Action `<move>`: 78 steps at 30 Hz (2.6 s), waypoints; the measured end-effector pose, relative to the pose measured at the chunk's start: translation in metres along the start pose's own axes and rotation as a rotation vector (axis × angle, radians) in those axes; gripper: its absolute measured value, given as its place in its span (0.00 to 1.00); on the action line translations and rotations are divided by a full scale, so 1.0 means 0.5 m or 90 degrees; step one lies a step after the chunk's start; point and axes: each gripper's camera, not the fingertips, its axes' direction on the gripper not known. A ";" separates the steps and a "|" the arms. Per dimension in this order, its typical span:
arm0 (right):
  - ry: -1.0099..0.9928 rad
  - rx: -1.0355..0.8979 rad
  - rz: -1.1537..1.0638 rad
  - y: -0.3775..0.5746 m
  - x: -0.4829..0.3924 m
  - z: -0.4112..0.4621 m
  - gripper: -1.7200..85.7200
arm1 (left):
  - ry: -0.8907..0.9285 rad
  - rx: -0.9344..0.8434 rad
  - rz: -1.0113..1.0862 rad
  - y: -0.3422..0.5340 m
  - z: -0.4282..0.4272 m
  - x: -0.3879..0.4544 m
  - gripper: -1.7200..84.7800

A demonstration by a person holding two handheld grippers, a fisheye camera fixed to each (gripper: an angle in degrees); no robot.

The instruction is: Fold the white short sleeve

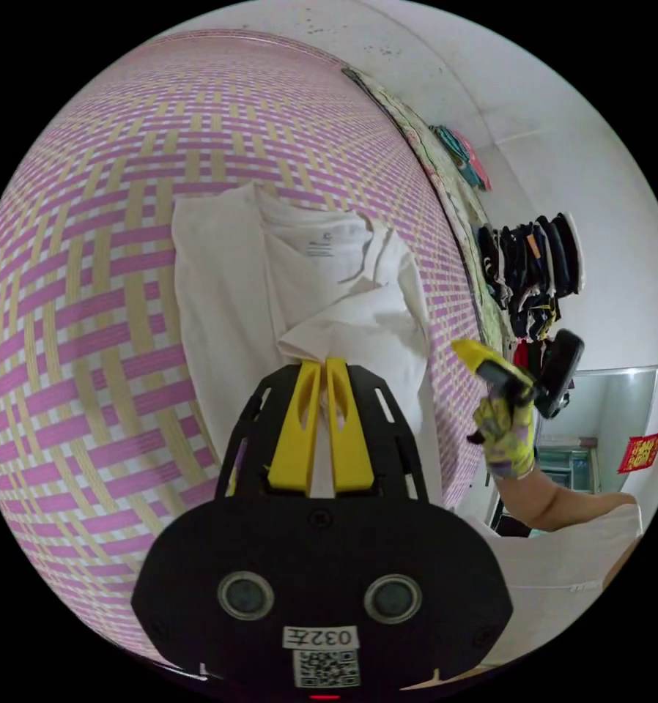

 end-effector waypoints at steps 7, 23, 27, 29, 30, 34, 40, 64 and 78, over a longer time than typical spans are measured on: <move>0.148 -0.129 0.006 -0.279 0.028 0.062 0.09 | 0.038 0.111 0.068 0.065 -0.040 0.050 0.01; 0.189 -0.105 -0.014 -0.408 -0.069 0.042 0.01 | 0.036 0.187 0.071 0.116 -0.078 0.017 0.01; 0.111 -0.106 0.035 -0.420 -0.027 0.060 0.01 | -0.001 0.131 -0.006 0.097 -0.042 -0.038 0.01; 0.133 -0.184 0.044 -0.417 -0.001 0.117 0.02 | -0.016 0.088 -0.047 0.084 -0.010 -0.071 0.01; 0.136 -0.186 0.039 -0.415 0.001 0.119 0.02 | -0.019 0.082 -0.053 0.084 -0.006 -0.076 0.01; 0.093 -0.052 0.058 -0.408 -0.006 0.025 0.07 | 0.052 0.133 -0.043 0.104 -0.041 -0.078 0.01; 0.062 -0.004 0.023 -0.324 -0.070 -0.076 0.07 | -0.004 0.077 -0.095 0.095 -0.006 -0.143 0.01; 0.149 -0.140 -0.287 -0.035 -0.432 -0.036 0.01 | 0.075 0.103 -0.122 0.169 -0.015 -0.280 0.01; 0.138 -0.273 -0.269 -0.001 -0.379 0.056 0.09 | 0.059 0.090 -0.170 0.209 -0.019 -0.329 0.01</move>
